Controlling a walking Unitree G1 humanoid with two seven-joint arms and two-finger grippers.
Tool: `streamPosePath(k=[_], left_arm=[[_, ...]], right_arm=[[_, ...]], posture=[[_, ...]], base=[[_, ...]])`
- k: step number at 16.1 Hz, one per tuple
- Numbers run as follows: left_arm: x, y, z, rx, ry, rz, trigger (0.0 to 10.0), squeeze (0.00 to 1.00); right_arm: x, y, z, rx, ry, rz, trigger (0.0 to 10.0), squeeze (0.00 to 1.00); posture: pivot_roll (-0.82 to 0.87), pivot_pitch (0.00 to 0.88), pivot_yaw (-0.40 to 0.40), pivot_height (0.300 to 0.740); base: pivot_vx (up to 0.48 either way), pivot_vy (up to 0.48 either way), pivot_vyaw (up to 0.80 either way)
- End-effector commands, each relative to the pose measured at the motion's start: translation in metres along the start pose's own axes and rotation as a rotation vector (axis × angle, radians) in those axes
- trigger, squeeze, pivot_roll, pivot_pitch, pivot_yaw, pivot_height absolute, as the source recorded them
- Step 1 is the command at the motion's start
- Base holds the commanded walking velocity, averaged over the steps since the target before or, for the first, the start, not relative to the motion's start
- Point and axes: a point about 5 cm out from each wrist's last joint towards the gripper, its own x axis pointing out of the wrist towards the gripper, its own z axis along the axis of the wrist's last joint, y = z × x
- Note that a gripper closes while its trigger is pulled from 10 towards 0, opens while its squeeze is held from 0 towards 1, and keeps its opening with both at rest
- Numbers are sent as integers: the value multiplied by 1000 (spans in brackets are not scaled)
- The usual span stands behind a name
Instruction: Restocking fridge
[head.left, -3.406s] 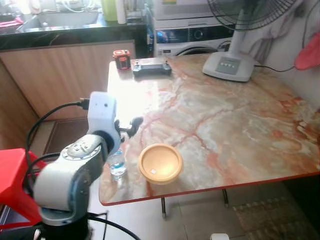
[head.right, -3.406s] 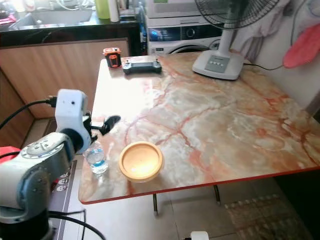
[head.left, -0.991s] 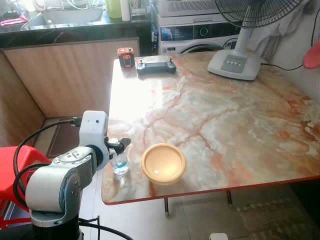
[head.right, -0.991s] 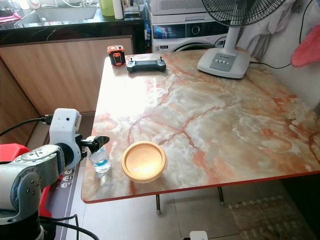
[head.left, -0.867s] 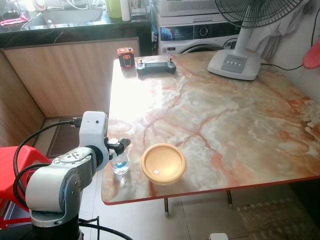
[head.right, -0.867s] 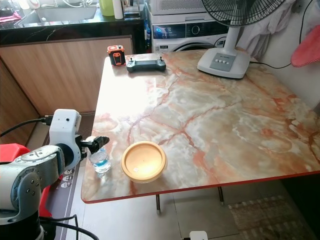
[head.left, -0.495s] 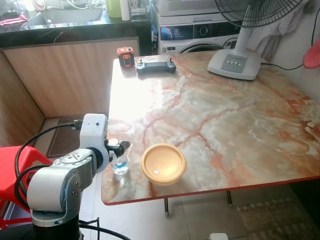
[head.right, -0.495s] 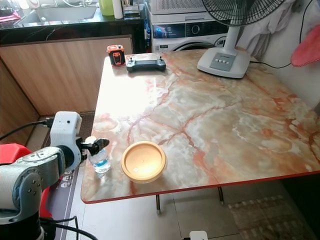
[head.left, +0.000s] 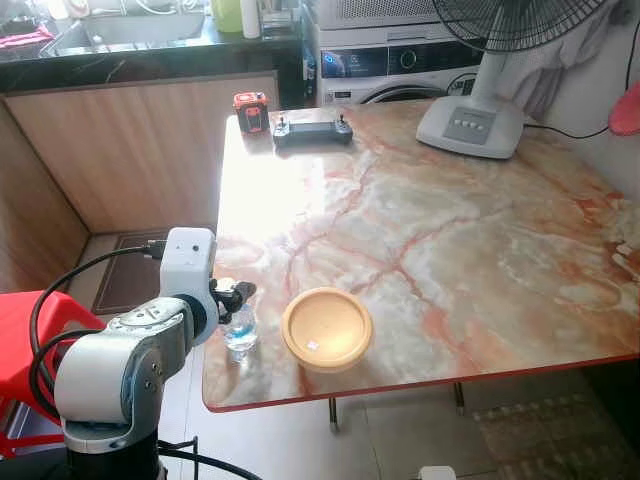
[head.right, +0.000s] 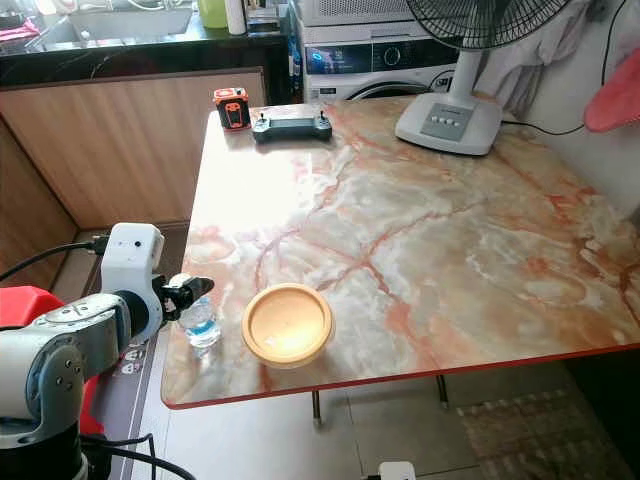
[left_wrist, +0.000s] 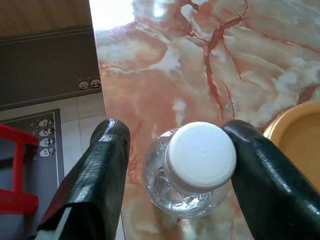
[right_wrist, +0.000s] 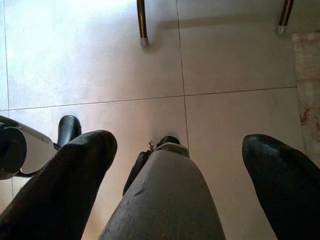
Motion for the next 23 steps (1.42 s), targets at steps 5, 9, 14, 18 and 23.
streamPosePath(k=[5,9,14,18,23], left_arm=[[0,1,4,51,-21,21,8196,0],[0,-2,2,53,-14,9,0,0],[1,-3,0,46,-7,-6,0,0],[1,-3,-1,46,-7,-6,0,0],[1,-3,-3,32,-6,2,0,0]], right_arm=[[-3,5,-14,15,53,9,10000,0],[-3,5,-15,15,54,10,10000,0],[-3,5,-15,14,54,11,10000,0],[-3,5,-15,14,54,11,10000,0],[-3,4,-15,8,55,13,10000,0]], posture=[[124,0,31,740],[122,0,32,740],[124,0,30,740],[124,0,30,740],[123,0,27,740]], base=[[0,0,0],[0,0,0],[0,0,0],[0,0,0],[0,0,0]])
